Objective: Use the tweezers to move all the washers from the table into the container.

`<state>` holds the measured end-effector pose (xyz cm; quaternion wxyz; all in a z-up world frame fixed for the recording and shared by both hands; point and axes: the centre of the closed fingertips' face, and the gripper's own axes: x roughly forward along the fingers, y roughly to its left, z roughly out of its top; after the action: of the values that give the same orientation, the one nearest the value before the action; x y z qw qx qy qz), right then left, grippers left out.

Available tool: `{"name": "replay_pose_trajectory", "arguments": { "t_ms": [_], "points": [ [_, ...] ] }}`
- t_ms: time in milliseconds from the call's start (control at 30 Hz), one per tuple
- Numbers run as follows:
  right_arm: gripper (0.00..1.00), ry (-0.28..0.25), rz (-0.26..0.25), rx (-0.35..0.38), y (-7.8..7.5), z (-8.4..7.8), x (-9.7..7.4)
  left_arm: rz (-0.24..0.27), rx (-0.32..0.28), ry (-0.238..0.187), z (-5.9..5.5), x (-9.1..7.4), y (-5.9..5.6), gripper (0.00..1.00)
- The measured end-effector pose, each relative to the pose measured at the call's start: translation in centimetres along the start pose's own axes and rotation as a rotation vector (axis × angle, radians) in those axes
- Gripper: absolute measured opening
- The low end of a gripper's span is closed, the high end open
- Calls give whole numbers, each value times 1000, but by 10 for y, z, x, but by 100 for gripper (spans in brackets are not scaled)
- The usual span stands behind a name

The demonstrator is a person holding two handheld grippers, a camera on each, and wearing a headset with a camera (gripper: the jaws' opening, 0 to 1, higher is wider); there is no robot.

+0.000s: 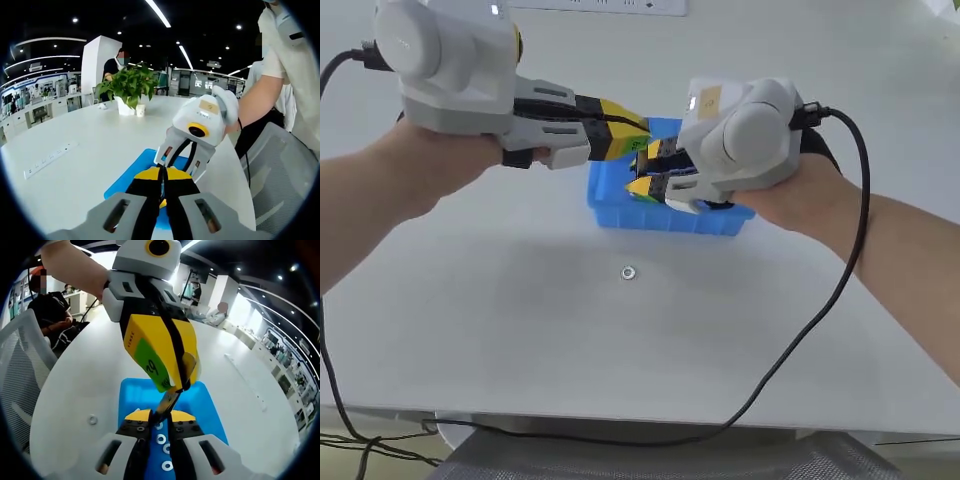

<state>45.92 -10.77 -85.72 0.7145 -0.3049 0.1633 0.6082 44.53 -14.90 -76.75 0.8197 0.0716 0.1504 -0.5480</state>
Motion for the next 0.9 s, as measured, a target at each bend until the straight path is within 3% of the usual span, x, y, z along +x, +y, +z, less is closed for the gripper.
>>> {"name": "replay_pose_trajectory", "arguments": {
  "t_ms": [333, 900],
  "points": [
    [13, -7, -19, -19, -1, 12, -9, 6, 19, -6, 11, -7, -3, 4],
    [13, -17, -51, -103, 15, 65, -42, 56, 58, -59, 49, -49, -22, 4]
  ]
}}
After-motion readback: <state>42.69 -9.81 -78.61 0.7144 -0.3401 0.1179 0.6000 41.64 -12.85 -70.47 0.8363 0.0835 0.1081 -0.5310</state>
